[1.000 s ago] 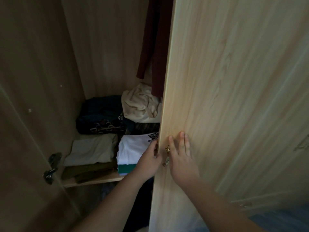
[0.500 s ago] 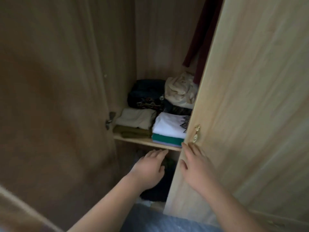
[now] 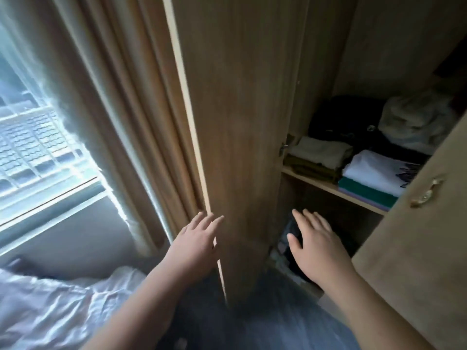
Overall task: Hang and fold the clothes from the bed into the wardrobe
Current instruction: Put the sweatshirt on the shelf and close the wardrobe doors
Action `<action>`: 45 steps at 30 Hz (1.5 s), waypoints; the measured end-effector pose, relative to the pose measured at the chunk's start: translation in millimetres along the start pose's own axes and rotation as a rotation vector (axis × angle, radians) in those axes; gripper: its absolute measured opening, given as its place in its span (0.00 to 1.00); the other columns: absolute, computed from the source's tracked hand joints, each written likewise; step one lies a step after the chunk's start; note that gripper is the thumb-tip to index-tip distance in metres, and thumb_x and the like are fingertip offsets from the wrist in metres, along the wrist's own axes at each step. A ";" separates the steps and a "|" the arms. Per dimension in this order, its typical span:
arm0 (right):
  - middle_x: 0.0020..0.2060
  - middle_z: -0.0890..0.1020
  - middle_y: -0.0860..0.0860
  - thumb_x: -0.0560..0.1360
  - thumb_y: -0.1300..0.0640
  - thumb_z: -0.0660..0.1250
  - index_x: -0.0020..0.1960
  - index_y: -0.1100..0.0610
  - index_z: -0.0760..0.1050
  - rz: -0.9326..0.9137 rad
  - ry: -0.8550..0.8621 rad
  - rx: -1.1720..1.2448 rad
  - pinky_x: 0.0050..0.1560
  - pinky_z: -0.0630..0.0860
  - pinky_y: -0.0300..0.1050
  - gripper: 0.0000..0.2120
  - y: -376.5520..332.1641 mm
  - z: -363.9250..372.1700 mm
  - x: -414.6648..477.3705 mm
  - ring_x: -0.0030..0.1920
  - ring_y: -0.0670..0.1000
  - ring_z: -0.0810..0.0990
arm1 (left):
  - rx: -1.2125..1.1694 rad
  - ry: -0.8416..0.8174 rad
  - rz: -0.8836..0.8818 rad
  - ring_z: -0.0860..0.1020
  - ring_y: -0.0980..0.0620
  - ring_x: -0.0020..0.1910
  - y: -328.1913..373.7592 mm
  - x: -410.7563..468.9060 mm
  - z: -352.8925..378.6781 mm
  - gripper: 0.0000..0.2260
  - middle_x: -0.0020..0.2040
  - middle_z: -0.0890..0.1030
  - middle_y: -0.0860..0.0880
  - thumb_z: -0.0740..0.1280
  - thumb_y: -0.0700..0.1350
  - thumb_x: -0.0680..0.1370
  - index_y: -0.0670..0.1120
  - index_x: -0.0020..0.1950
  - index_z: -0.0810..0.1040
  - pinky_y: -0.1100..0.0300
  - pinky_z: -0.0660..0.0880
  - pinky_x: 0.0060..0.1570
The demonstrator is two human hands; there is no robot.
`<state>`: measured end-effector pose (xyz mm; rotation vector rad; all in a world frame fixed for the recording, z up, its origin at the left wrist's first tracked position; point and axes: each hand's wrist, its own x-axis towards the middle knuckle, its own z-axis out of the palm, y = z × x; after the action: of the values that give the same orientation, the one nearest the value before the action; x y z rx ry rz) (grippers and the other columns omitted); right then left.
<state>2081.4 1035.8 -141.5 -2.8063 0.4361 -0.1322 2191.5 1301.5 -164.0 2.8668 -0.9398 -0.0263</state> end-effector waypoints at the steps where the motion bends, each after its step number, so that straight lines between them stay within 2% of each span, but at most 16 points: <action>1: 0.79 0.59 0.47 0.81 0.42 0.55 0.80 0.46 0.52 -0.011 0.007 0.006 0.77 0.59 0.51 0.30 -10.8 -0.6 4.2 0.79 0.51 0.53 | 0.001 0.030 -0.018 0.59 0.46 0.78 -11.6 3.6 -3.5 0.28 0.77 0.64 0.51 0.59 0.58 0.80 0.53 0.79 0.57 0.51 0.62 0.74; 3: 0.79 0.59 0.47 0.81 0.41 0.55 0.80 0.46 0.53 -0.041 0.026 0.012 0.76 0.60 0.51 0.29 -32.6 -3.9 14.5 0.79 0.50 0.54 | -0.107 0.071 -0.130 0.71 0.47 0.69 -26.9 15.7 -17.8 0.25 0.67 0.72 0.51 0.58 0.60 0.77 0.54 0.73 0.62 0.52 0.71 0.65; 5: 0.79 0.60 0.47 0.81 0.41 0.55 0.80 0.46 0.54 -0.062 0.050 0.022 0.76 0.60 0.51 0.29 -53.5 -8.6 24.5 0.79 0.50 0.54 | -0.438 0.108 -0.245 0.77 0.49 0.60 -35.8 30.5 -38.1 0.29 0.58 0.76 0.53 0.58 0.63 0.69 0.57 0.69 0.59 0.53 0.75 0.56; 8: 0.78 0.61 0.46 0.81 0.42 0.56 0.79 0.46 0.56 -0.062 0.110 0.056 0.76 0.59 0.49 0.28 -79.6 -16.5 35.8 0.79 0.49 0.54 | -0.690 0.130 -0.152 0.83 0.55 0.52 -41.0 54.5 -59.3 0.32 0.56 0.81 0.61 0.57 0.57 0.68 0.71 0.72 0.55 0.62 0.77 0.45; 10: 0.77 0.62 0.46 0.81 0.43 0.57 0.78 0.47 0.58 -0.068 0.161 0.078 0.76 0.60 0.47 0.27 -91.6 -22.3 38.3 0.78 0.48 0.56 | -0.709 0.080 -0.083 0.83 0.55 0.46 -38.4 62.7 -64.7 0.29 0.50 0.81 0.62 0.56 0.51 0.71 0.70 0.70 0.57 0.60 0.78 0.42; 13: 0.76 0.64 0.45 0.81 0.45 0.58 0.78 0.46 0.59 -0.070 0.236 0.138 0.74 0.61 0.42 0.26 -103.3 -28.7 31.9 0.77 0.46 0.58 | -0.669 0.063 -0.045 0.82 0.49 0.48 -36.7 62.1 -51.0 0.26 0.54 0.82 0.55 0.58 0.47 0.75 0.60 0.71 0.57 0.48 0.79 0.48; 16: 0.75 0.66 0.43 0.80 0.43 0.56 0.77 0.45 0.59 -0.090 0.333 0.182 0.72 0.62 0.39 0.26 -111.1 -35.4 18.2 0.76 0.43 0.61 | -0.657 0.114 0.189 0.77 0.50 0.60 -25.9 57.8 -35.0 0.29 0.62 0.78 0.56 0.60 0.47 0.75 0.55 0.76 0.59 0.50 0.76 0.58; 18: 0.75 0.66 0.43 0.80 0.43 0.55 0.77 0.44 0.57 -0.128 0.418 0.177 0.72 0.63 0.40 0.26 -111.2 -44.3 8.9 0.75 0.42 0.62 | -0.531 0.187 0.375 0.71 0.50 0.68 -12.2 59.9 -24.1 0.29 0.68 0.74 0.57 0.62 0.46 0.75 0.54 0.76 0.61 0.51 0.70 0.66; 20: 0.76 0.64 0.43 0.81 0.46 0.57 0.78 0.46 0.56 -0.167 0.500 0.157 0.74 0.62 0.39 0.27 -105.9 -55.8 -0.7 0.76 0.42 0.61 | -0.399 0.212 0.499 0.62 0.50 0.76 4.8 64.6 -14.8 0.34 0.76 0.67 0.56 0.61 0.44 0.74 0.53 0.80 0.55 0.50 0.63 0.73; 24: 0.78 0.59 0.43 0.80 0.48 0.57 0.80 0.44 0.54 -0.143 0.645 0.086 0.75 0.59 0.39 0.30 -76.6 -76.0 -17.2 0.77 0.44 0.59 | -0.300 0.142 0.697 0.43 0.53 0.81 50.7 91.2 2.5 0.40 0.82 0.45 0.59 0.58 0.47 0.74 0.60 0.80 0.38 0.48 0.52 0.78; 26: 0.79 0.55 0.43 0.81 0.47 0.57 0.80 0.43 0.50 -0.038 0.689 0.016 0.74 0.63 0.45 0.30 -52.6 -83.9 -21.5 0.78 0.44 0.57 | -0.286 0.144 0.754 0.34 0.53 0.79 80.1 108.4 11.4 0.40 0.81 0.36 0.59 0.58 0.46 0.77 0.62 0.79 0.35 0.47 0.46 0.77; 29: 0.81 0.46 0.45 0.80 0.46 0.53 0.81 0.47 0.45 0.097 0.690 -0.149 0.73 0.62 0.54 0.33 -10.4 -93.2 -18.9 0.80 0.48 0.49 | -0.223 0.173 0.822 0.31 0.51 0.78 127.3 135.5 18.7 0.40 0.80 0.33 0.56 0.61 0.46 0.79 0.62 0.79 0.35 0.45 0.40 0.74; 32: 0.81 0.44 0.49 0.80 0.49 0.53 0.82 0.53 0.46 0.154 0.645 -0.294 0.75 0.62 0.60 0.33 41.9 -103.6 -6.9 0.81 0.52 0.44 | -0.160 0.185 0.858 0.29 0.51 0.78 177.9 165.4 21.4 0.39 0.80 0.32 0.55 0.58 0.49 0.79 0.60 0.79 0.32 0.46 0.38 0.76; 36: 0.81 0.46 0.51 0.77 0.54 0.59 0.81 0.55 0.49 0.235 0.623 -0.391 0.76 0.60 0.59 0.35 119.4 -129.0 22.0 0.81 0.53 0.44 | -0.075 0.158 0.850 0.27 0.48 0.76 239.0 209.3 24.1 0.37 0.80 0.32 0.53 0.55 0.54 0.80 0.59 0.78 0.30 0.45 0.37 0.77; 41: 0.81 0.47 0.53 0.77 0.52 0.58 0.81 0.57 0.48 0.161 0.599 -0.577 0.78 0.54 0.58 0.36 202.6 -143.9 64.6 0.80 0.55 0.46 | -0.044 0.189 0.754 0.34 0.41 0.79 289.1 254.4 46.7 0.38 0.81 0.38 0.49 0.57 0.55 0.79 0.55 0.81 0.36 0.37 0.49 0.76; 45: 0.81 0.49 0.54 0.78 0.51 0.58 0.81 0.56 0.48 0.103 0.604 -0.647 0.78 0.52 0.60 0.35 245.5 -152.8 90.2 0.80 0.55 0.47 | -0.042 0.177 0.696 0.28 0.43 0.77 313.5 279.4 63.3 0.38 0.79 0.31 0.50 0.56 0.55 0.79 0.55 0.79 0.32 0.33 0.45 0.75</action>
<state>2077.2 742.3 -66.8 -3.3129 0.8902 -0.9937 2228.9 878.8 -181.9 2.2993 -1.7904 0.2609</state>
